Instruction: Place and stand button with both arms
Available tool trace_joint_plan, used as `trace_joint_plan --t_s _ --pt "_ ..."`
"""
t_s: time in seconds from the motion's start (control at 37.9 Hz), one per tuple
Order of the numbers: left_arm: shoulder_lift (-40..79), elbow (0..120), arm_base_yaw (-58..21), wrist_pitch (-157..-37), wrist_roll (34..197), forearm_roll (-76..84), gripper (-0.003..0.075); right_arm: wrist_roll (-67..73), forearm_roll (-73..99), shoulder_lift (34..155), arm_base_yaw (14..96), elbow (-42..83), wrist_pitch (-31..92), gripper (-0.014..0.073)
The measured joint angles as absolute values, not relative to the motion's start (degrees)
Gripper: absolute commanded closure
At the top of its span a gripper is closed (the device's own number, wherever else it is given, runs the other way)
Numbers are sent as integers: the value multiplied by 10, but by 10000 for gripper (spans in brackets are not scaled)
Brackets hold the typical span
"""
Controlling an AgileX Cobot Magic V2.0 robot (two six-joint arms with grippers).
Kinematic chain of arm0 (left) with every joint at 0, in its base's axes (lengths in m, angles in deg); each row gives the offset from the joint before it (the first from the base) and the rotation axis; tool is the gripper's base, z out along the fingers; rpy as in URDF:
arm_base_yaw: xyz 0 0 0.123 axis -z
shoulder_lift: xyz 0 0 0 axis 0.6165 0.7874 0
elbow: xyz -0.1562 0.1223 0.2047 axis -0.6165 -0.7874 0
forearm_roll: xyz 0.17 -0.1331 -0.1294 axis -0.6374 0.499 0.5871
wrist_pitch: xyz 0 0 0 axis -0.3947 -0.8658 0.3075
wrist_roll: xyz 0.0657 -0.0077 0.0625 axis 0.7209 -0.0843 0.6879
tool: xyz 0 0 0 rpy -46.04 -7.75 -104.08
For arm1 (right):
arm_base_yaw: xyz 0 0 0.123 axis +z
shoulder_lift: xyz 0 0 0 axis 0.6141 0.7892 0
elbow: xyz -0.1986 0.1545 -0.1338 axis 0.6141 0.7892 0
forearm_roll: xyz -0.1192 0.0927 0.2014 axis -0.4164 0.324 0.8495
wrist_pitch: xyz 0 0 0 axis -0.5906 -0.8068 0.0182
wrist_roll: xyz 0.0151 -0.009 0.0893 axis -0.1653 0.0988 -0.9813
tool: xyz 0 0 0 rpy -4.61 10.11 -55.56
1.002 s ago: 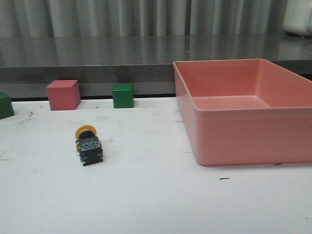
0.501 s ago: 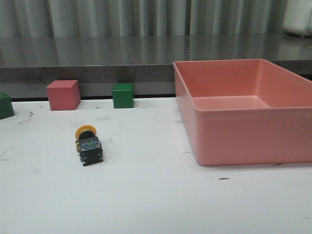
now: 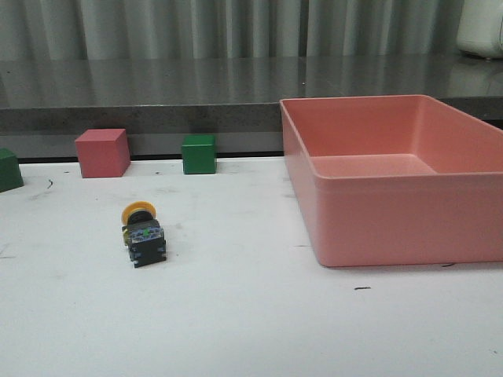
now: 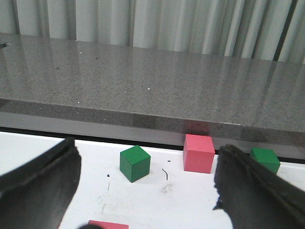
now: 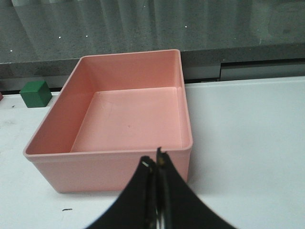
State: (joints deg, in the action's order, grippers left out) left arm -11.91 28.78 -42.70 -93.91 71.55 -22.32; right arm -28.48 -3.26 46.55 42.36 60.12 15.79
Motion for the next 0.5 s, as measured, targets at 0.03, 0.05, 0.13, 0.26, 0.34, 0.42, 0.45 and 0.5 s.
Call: trace_joint_plan --t_s 0.03,0.05,0.13,0.26,0.34,0.42,0.45,0.5 --pt "-119 288 -427 -936 716 -223 174 -285 -33 466 424 601 158 664" --pt "-119 288 -427 -933 716 -218 174 -285 -33 466 424 601 159 664" --pt "-118 288 -427 -926 716 -199 174 -285 -33 466 424 603 159 664" --pt "-92 292 -421 -921 716 -189 174 -285 -33 466 424 603 160 664" --pt "-60 307 -402 -927 716 -186 174 -285 -33 466 424 603 160 664" --pt "-16 329 -368 -938 716 -186 174 -285 -33 466 424 603 160 664" --pt "-3 338 -358 -942 716 -186 174 -285 -33 466 424 603 160 664" --pt "27 354 -333 -949 716 -186 174 -285 -33 466 424 603 160 664"
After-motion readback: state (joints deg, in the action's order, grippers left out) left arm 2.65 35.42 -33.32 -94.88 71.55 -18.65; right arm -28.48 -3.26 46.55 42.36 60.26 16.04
